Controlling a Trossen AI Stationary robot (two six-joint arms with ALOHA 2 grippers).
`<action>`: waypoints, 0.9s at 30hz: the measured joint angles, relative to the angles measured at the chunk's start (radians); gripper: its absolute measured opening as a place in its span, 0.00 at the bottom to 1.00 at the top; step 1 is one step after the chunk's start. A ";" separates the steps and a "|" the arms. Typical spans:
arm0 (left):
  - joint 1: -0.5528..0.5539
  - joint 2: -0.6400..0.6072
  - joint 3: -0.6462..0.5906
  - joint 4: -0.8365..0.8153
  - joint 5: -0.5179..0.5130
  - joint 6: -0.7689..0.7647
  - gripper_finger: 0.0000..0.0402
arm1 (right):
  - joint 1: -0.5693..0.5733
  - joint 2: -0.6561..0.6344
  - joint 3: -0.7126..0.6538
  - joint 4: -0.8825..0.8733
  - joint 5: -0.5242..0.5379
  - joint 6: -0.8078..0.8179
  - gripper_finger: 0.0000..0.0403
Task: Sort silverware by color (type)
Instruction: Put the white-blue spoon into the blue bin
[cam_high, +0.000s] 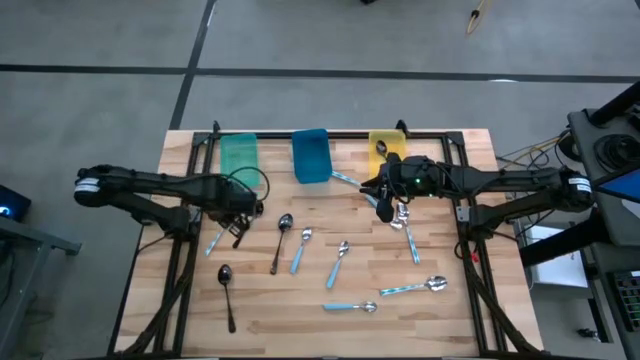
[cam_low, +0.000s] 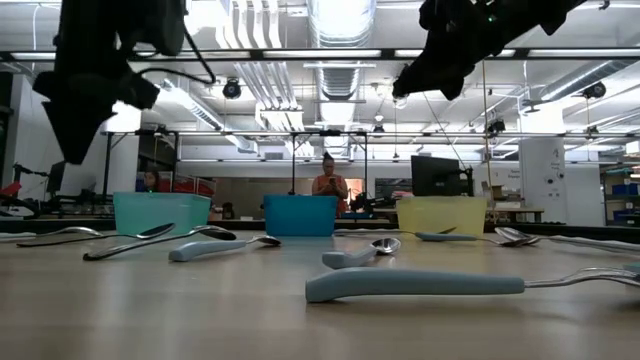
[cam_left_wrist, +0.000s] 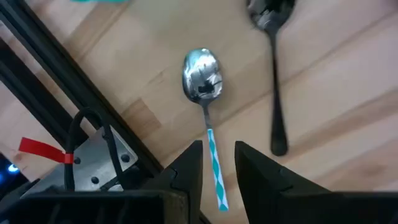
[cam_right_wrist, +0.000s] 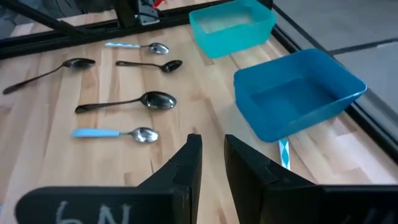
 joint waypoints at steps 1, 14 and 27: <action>0.000 0.014 -0.007 0.002 0.000 0.000 0.19 | 0.000 0.001 0.000 0.006 0.000 -0.009 0.15; 0.004 0.102 -0.092 0.159 -0.002 0.030 0.19 | 0.000 0.002 -0.006 0.005 0.000 -0.047 0.15; 0.007 0.043 -0.266 0.294 -0.011 -0.029 0.34 | 0.000 0.002 -0.010 0.006 -0.001 -0.044 0.15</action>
